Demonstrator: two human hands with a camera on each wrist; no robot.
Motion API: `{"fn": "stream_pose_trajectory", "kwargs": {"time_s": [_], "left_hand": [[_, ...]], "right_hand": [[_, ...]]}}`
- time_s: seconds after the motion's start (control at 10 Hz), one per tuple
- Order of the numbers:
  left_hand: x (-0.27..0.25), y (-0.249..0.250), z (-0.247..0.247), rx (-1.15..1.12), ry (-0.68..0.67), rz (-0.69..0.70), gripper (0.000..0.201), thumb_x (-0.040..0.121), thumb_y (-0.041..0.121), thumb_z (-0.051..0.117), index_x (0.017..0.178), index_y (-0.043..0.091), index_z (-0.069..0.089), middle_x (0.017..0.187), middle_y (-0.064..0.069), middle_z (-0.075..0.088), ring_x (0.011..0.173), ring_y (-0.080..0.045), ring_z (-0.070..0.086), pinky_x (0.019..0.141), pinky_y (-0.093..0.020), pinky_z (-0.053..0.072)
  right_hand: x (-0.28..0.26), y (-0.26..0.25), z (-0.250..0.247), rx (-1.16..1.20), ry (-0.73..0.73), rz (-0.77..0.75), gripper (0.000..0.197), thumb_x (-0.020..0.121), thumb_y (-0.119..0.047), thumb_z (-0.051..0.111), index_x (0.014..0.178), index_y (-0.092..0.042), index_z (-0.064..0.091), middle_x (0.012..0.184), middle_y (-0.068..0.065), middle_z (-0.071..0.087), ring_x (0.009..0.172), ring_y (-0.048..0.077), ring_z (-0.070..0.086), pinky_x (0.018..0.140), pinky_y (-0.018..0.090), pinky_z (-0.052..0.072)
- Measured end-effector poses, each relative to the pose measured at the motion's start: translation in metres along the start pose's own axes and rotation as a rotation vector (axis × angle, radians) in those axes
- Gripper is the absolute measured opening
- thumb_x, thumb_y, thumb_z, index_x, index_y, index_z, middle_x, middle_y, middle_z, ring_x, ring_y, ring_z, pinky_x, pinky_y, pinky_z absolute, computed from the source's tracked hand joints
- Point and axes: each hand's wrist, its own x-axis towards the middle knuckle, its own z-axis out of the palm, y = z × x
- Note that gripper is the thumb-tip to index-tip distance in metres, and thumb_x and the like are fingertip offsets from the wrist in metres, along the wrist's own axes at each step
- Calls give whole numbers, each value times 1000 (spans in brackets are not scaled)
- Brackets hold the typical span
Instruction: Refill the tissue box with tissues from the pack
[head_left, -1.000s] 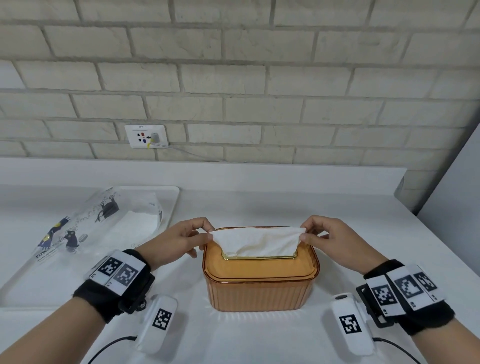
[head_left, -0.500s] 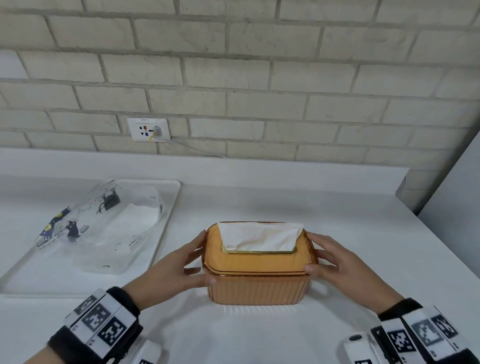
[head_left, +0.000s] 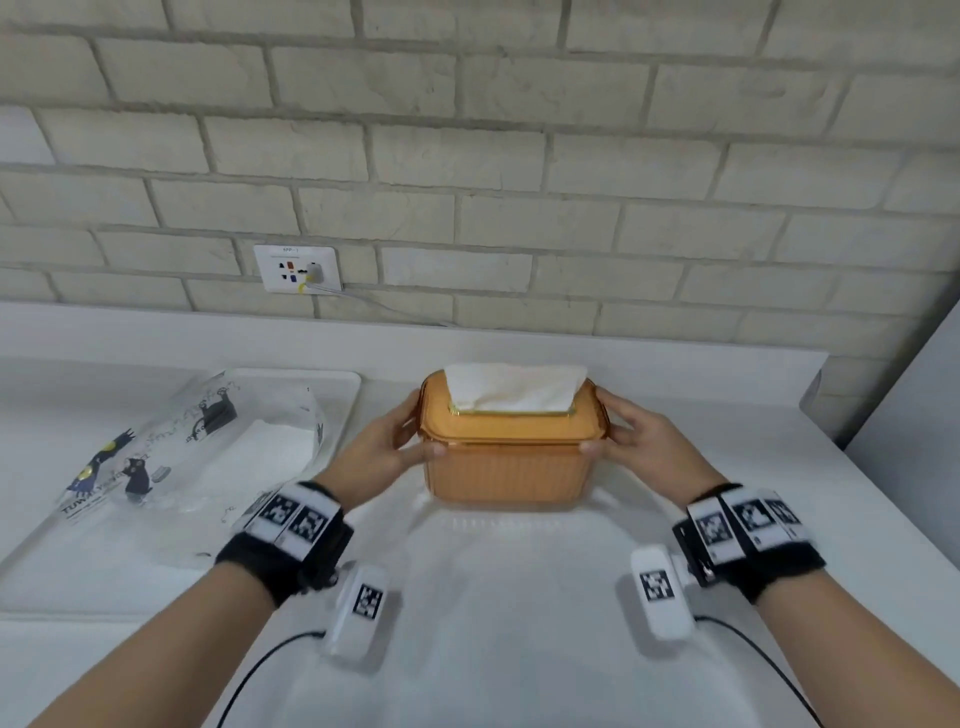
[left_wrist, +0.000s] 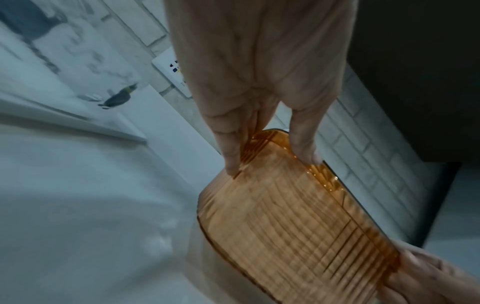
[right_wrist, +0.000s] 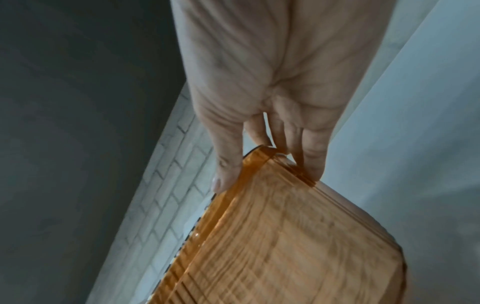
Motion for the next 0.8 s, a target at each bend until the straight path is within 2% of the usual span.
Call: {"fn": "stream_pose_trajectory", "kwargs": {"time_s": [0.1, 0.2, 0.3, 0.4, 0.6, 0.7, 0.8], "left_hand": [[39, 3, -3, 13, 18, -43, 76, 90, 4, 60, 150, 8, 14, 142, 5, 37, 132, -8, 37, 97, -13, 33], [65, -5, -6, 1, 6, -105, 87, 81, 22, 73, 150, 12, 20, 132, 12, 43, 124, -8, 44, 103, -20, 35], [84, -20, -11, -105, 54, -147, 120, 52, 51, 76, 151, 15, 18, 148, 0, 42, 131, -14, 44, 113, -38, 34], [95, -26, -12, -131, 80, -142, 121, 53, 56, 72, 152, 14, 16, 151, -1, 37, 135, -15, 41, 114, -39, 33], [103, -28, -10, -94, 90, -160, 107, 69, 51, 71, 152, 15, 13, 153, -3, 33, 137, -17, 37, 116, -39, 30], [103, -25, -8, -94, 101, -182, 117, 60, 57, 71, 152, 16, 13, 154, -2, 31, 138, -17, 37, 116, -39, 30], [98, -25, -5, -32, 118, -208, 93, 86, 44, 64, 153, 16, 6, 157, -2, 25, 139, -19, 34, 116, -42, 29]], "right_hand": [[39, 4, -3, -70, 1, 19, 75, 80, -8, 70, 145, -15, 31, 144, -2, 42, 127, 13, 47, 105, 20, 35], [66, 18, -4, -138, -3, 44, 72, 82, -15, 69, 144, -17, 32, 146, -2, 40, 134, 16, 38, 114, 28, 26], [83, 22, -2, -134, -11, 77, 74, 84, -16, 67, 146, -18, 27, 143, -5, 39, 136, 15, 35, 112, 25, 24], [96, 22, -3, -141, -23, 110, 75, 86, -19, 65, 147, -20, 23, 143, -9, 37, 137, 14, 32, 110, 24, 22], [112, 32, -9, -167, -42, 173, 84, 82, -31, 69, 148, -27, 18, 153, -4, 28, 141, 14, 27, 118, 35, 20], [110, 30, -6, -185, -64, 175, 84, 83, -32, 68, 149, -27, 15, 154, -2, 26, 140, 15, 28, 117, 39, 24], [104, 25, -4, -280, -58, 187, 85, 87, -35, 61, 150, -24, 6, 157, -2, 16, 140, 20, 29, 115, 40, 28]]}}
